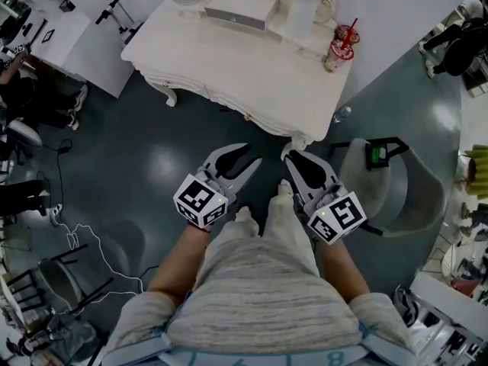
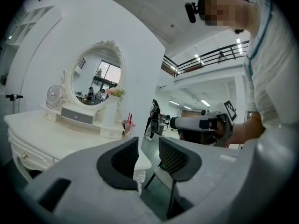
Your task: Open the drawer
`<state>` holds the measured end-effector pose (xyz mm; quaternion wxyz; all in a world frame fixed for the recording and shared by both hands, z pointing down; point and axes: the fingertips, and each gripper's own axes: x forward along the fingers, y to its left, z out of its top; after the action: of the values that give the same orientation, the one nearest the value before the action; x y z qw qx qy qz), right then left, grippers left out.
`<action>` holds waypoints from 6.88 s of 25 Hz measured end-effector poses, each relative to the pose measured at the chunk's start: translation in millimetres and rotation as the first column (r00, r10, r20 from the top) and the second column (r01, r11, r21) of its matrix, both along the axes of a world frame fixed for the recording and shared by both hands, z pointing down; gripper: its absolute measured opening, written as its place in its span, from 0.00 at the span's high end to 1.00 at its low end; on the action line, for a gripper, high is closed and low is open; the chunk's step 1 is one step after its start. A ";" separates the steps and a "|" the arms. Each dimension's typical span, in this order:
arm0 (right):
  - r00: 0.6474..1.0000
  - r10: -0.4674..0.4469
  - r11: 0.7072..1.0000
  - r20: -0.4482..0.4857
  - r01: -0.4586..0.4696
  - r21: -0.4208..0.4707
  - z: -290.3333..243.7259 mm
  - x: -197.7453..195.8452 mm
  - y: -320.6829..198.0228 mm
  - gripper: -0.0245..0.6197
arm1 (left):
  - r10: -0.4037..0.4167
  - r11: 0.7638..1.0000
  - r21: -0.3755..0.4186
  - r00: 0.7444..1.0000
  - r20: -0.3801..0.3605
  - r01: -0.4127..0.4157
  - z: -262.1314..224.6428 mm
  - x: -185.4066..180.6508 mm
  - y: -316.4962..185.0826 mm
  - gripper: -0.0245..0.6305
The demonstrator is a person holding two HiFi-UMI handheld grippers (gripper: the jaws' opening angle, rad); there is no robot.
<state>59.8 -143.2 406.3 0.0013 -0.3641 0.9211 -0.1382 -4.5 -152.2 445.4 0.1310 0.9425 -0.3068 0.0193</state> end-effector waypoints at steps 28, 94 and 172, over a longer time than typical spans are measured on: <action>0.999 0.018 0.998 -0.031 -0.019 -0.059 39.4 15.3 -30.5 0.94 | -0.043 0.983 -0.169 0.980 0.197 0.077 121.5 -5.8 -75.0 0.72; 0.992 0.088 0.973 -0.087 -0.105 -0.207 87.4 92.2 -71.3 0.94 | 0.049 0.852 -0.417 0.744 0.667 0.317 355.4 -23.4 -181.5 0.74; 0.976 -0.176 0.973 -0.126 0.153 -0.170 53.9 -81.4 26.9 0.94 | 0.112 0.826 -0.488 0.767 0.632 0.282 360.3 -110.7 23.9 0.75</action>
<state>-21.7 -116.3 460.2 -0.1040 -0.2941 0.9320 -0.1848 -115.2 -128.3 805.7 0.2884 0.7831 -0.3577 0.4191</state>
